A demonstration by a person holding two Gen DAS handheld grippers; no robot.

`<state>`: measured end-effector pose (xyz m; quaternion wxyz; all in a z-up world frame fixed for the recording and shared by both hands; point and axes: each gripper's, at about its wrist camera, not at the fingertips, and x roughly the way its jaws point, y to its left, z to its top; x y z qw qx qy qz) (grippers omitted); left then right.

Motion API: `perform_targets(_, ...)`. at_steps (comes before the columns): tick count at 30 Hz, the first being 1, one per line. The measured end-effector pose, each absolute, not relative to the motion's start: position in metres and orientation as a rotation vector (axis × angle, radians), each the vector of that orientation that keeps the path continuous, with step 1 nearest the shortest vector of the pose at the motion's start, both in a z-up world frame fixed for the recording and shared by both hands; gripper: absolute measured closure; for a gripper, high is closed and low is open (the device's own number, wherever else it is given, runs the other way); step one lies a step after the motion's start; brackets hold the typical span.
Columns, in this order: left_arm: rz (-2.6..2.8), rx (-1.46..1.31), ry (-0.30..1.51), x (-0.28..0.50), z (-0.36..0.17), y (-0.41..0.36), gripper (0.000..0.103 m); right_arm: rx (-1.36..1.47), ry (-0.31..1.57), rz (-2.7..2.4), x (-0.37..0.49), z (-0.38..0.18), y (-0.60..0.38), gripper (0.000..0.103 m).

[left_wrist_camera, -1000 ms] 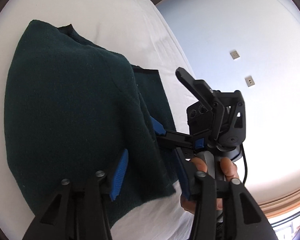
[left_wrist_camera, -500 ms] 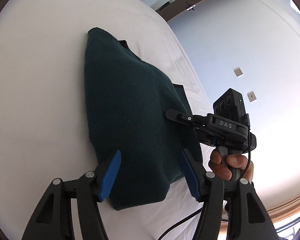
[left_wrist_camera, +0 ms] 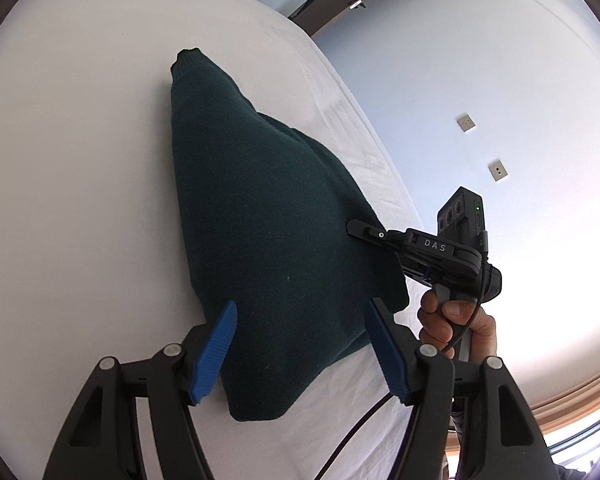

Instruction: Fold small clothes

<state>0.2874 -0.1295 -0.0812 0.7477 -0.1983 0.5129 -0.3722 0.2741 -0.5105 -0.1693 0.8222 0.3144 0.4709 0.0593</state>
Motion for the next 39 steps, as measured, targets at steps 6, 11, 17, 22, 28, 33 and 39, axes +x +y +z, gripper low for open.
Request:
perform_targets(6,-0.787,-0.359,1.139,0.291,-0.093,-0.154,0.035,0.536,0.934,0.116,0.261,-0.163,-0.507,0.089)
perform_targets(11,-0.772,-0.347,1.145,0.294,-0.097,-0.158,0.035,0.565,0.981,0.128,0.251,-0.180,-0.520,0.089)
perform_targets(17,-0.746,-0.310,1.125,0.286,-0.094,-0.154,0.035,0.639,0.994,0.135,0.257,-0.192,-0.532,0.087)
perform_targets(22,-0.697,-0.315,1.050,0.286,-0.083,-0.136,0.035,0.659,0.983,0.091,0.234,-0.176,-0.534,0.079)
perform_targets(28,-0.702,-0.109,1.072,0.269,-0.099,-0.168,0.035,0.533,0.948,0.052,0.179,-0.154,-0.517,0.079)
perform_targets(33,-0.682,-0.039,1.083,0.266,-0.114,-0.176,0.035,0.554,0.941,0.047,0.153,-0.193,-0.544,0.079)
perform_targets(39,-0.593,-0.184,0.987,0.287,-0.088,-0.132,0.027,0.575,0.921,0.064,0.141,-0.170,-0.552,0.073)
